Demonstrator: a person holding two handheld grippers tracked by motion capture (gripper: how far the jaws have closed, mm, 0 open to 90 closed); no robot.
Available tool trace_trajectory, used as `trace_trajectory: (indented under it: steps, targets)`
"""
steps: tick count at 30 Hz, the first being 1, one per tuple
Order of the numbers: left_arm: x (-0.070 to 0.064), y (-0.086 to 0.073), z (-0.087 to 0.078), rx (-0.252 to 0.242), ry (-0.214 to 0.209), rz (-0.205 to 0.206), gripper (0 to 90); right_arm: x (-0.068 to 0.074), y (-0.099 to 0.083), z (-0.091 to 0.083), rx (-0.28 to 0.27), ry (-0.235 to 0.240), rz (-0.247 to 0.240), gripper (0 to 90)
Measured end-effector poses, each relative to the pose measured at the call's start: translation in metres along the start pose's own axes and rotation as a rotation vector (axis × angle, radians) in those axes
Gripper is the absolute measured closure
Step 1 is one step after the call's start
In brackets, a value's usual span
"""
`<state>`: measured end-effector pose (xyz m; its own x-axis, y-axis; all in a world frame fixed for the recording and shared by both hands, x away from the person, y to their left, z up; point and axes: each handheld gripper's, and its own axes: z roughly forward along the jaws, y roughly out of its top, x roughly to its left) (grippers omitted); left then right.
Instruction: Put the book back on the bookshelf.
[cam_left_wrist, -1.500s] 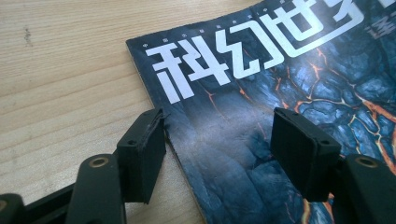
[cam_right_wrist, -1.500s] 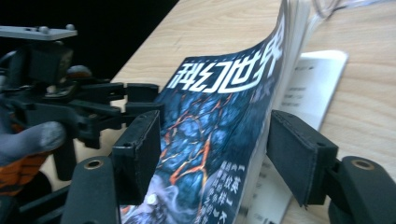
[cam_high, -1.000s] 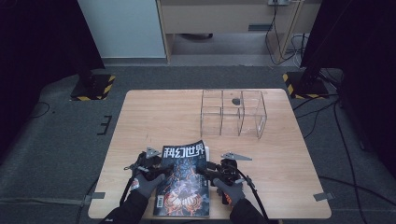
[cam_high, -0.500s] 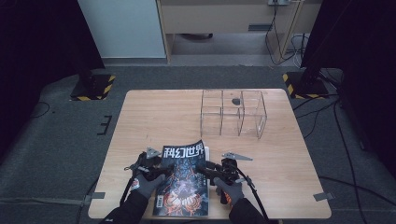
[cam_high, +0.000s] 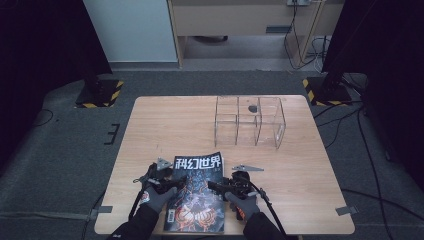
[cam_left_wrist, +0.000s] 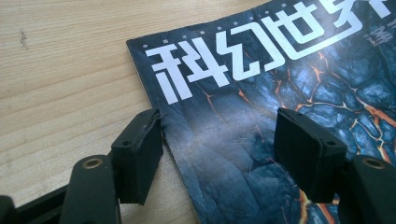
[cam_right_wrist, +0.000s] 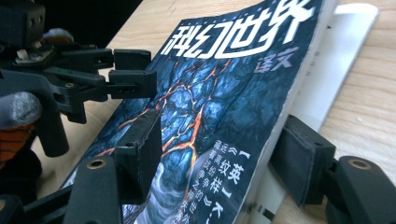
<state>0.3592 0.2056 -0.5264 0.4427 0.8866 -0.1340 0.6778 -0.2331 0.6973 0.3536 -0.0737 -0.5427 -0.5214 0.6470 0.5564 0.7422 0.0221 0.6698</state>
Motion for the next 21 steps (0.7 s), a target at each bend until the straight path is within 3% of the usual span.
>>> trace_trajectory:
  steps: [7,12,17,21]
  targets:
    - [0.001,0.0,0.0,0.0,-0.003,0.002,31.5,0.002,0.007,0.009,0.023,-0.003,-0.02,37.9]
    - [0.001,0.0,0.0,0.001,-0.008,-0.001,31.5,0.001,0.012,0.013,0.044,-0.022,-0.05,45.6]
    - [0.001,0.0,0.0,0.001,-0.009,0.003,31.2,0.0,0.015,0.013,0.063,-0.069,-0.096,61.8]
    - [0.002,0.0,0.0,-0.001,-0.014,0.002,31.1,0.001,0.015,0.012,0.078,-0.082,-0.123,66.2]
